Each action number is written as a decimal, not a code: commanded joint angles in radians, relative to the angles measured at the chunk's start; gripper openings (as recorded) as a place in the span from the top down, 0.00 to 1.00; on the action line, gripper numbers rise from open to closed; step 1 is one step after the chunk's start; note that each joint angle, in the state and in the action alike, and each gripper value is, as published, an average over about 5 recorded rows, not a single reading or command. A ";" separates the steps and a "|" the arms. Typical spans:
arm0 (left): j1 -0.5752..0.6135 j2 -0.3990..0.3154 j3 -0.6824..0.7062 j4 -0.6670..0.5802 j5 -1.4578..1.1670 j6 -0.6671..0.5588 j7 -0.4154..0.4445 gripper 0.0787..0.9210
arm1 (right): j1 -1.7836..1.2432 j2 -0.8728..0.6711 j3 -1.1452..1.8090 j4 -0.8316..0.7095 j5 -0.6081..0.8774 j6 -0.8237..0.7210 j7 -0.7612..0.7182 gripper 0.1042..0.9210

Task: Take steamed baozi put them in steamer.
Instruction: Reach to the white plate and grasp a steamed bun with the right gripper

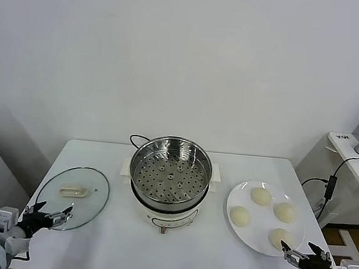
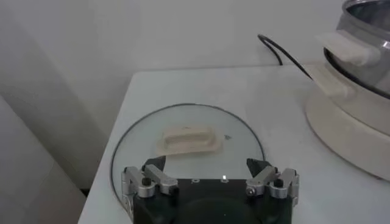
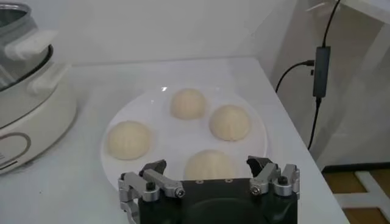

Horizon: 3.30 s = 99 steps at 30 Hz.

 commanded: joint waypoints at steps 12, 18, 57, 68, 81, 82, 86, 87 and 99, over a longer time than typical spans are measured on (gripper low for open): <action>-0.005 0.005 0.005 0.002 0.000 0.002 0.001 0.12 | 0.051 -0.019 -0.003 -0.029 -0.110 0.008 -0.033 0.12; -0.015 0.006 0.015 0.004 0.001 0.004 0.001 0.12 | 0.169 -0.077 -0.004 -0.158 -0.551 0.160 -0.212 0.12; -0.129 0.005 0.092 0.012 0.029 0.034 -0.016 0.12 | 1.588 -0.358 -1.197 -0.844 -0.949 0.476 -1.176 0.12; -0.149 0.017 0.103 0.028 0.029 0.036 -0.017 0.12 | 1.779 -0.199 -1.393 -1.030 -1.017 0.511 -1.250 0.12; -0.164 0.033 0.112 0.045 0.024 0.035 -0.014 0.12 | 1.766 -0.047 -1.411 -1.156 -1.120 0.546 -1.232 0.12; -0.164 0.033 0.112 0.045 0.023 0.035 -0.014 0.12 | 1.763 -0.041 -1.409 -1.163 -1.128 0.547 -1.232 0.12; -0.164 0.033 0.112 0.042 0.023 0.035 -0.013 0.12 | 1.756 -0.023 -1.397 -1.183 -1.157 0.548 -1.228 0.12; -0.164 0.033 0.112 0.042 0.022 0.035 -0.013 0.12 | 1.753 -0.020 -1.393 -1.189 -1.164 0.548 -1.227 0.12; -0.156 0.028 0.113 0.034 0.022 0.032 -0.013 0.12 | 1.729 0.002 -1.343 -1.225 -1.201 0.544 -1.221 0.27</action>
